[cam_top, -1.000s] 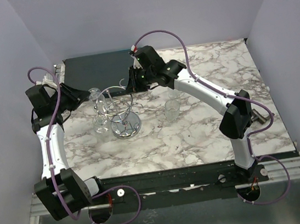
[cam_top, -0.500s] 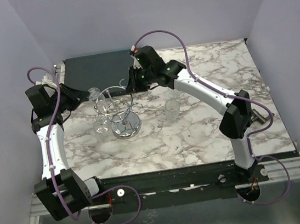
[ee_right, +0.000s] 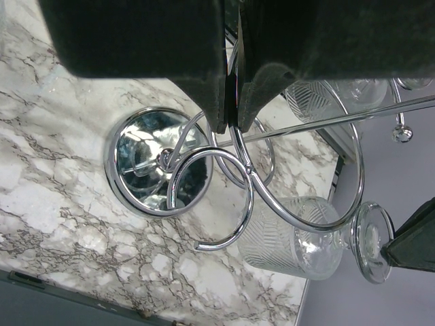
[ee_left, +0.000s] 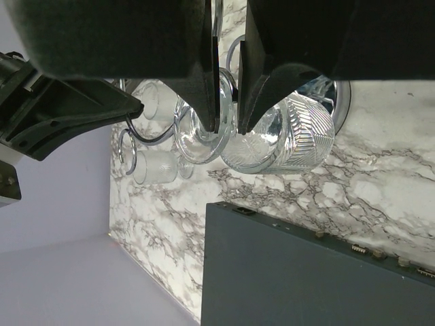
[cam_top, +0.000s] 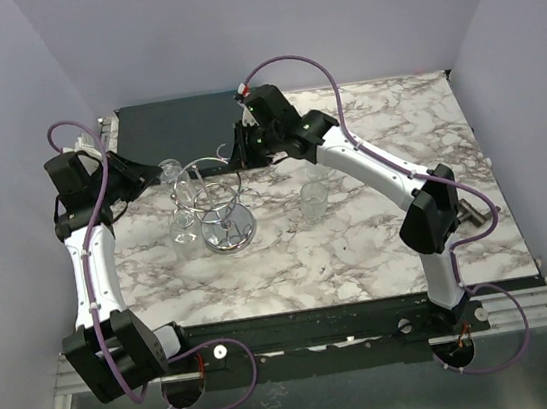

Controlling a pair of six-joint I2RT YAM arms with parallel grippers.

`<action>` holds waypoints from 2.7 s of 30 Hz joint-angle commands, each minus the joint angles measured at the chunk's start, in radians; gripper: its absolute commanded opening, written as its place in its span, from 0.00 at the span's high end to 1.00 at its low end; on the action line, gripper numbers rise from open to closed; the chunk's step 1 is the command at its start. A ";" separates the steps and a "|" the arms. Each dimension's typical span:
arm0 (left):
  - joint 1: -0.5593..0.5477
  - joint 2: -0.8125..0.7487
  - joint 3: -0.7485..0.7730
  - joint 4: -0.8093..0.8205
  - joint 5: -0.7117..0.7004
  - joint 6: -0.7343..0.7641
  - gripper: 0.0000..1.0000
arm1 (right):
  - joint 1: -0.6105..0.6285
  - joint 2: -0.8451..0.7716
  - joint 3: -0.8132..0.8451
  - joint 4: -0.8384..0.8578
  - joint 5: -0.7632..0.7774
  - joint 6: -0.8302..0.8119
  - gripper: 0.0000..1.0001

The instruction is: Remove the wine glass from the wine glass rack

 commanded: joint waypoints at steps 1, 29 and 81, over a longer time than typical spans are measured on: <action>0.016 -0.001 0.062 0.069 -0.055 0.015 1.00 | 0.011 0.061 -0.007 -0.080 0.076 -0.007 1.00; 0.016 -0.022 0.036 -0.017 -0.081 -0.050 0.45 | 0.014 0.182 0.207 -0.103 0.170 -0.334 1.00; 0.020 0.053 0.061 -0.073 0.036 -0.008 0.71 | 0.014 0.255 0.181 0.167 0.164 -0.679 0.99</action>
